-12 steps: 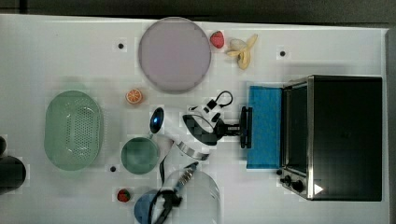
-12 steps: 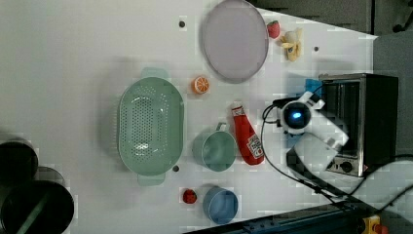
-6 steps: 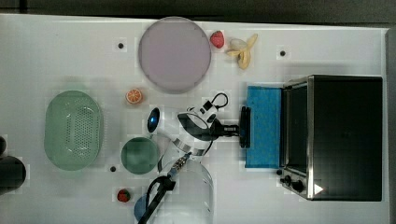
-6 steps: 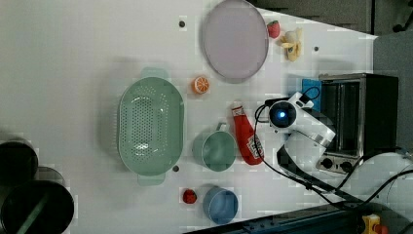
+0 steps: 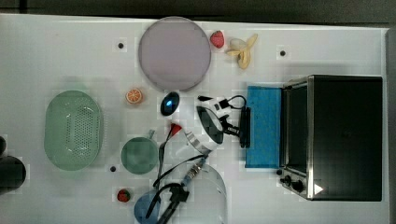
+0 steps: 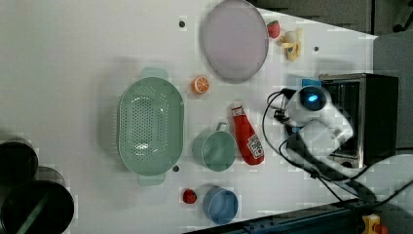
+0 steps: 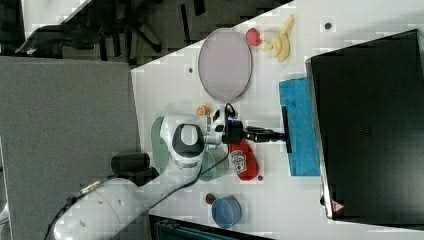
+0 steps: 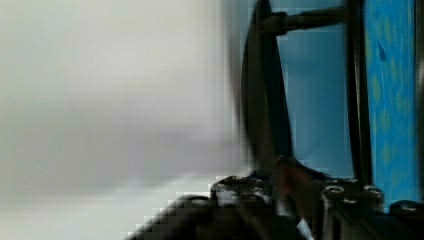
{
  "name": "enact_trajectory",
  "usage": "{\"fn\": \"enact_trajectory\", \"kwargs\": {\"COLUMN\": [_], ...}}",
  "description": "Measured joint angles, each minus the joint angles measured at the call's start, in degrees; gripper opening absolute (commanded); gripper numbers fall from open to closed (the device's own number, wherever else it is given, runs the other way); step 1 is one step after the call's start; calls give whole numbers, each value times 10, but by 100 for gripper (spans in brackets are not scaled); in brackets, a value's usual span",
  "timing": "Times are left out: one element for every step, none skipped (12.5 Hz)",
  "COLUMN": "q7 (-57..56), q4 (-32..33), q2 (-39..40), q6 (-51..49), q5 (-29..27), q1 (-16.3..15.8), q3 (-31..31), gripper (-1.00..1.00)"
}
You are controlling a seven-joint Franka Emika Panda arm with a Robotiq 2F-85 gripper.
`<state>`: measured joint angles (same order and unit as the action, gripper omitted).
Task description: Flap open oven.
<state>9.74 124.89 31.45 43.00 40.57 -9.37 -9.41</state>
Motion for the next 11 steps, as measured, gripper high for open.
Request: {"fn": "enact_trajectory", "kwargs": {"q7": [0, 0, 0, 0, 0, 1, 1, 1, 1, 1, 1], "q4": [0, -2, -7, -12, -17, -17, -21, -26, -31, -39, -55], "q2": [-20, -43, -69, -100, -133, -170, -209, -246, -280, -311, -336], "q6": [12, 24, 23, 20, 16, 8, -18, -50, -74, -97, -135], "q5": [-70, -136, -198, -255, -301, -343, -354, -356, -354, -354, -355], "q1": [4, 6, 2, -3, -3, -4, -7, -8, -8, -11, -12], "q3": [1, 5, 7, 9, 14, 16, 15, 14, 13, 10, 5], "gripper": [-65, -65, -65, -65, -65, -65, -65, -65, -65, -65, -65]}}
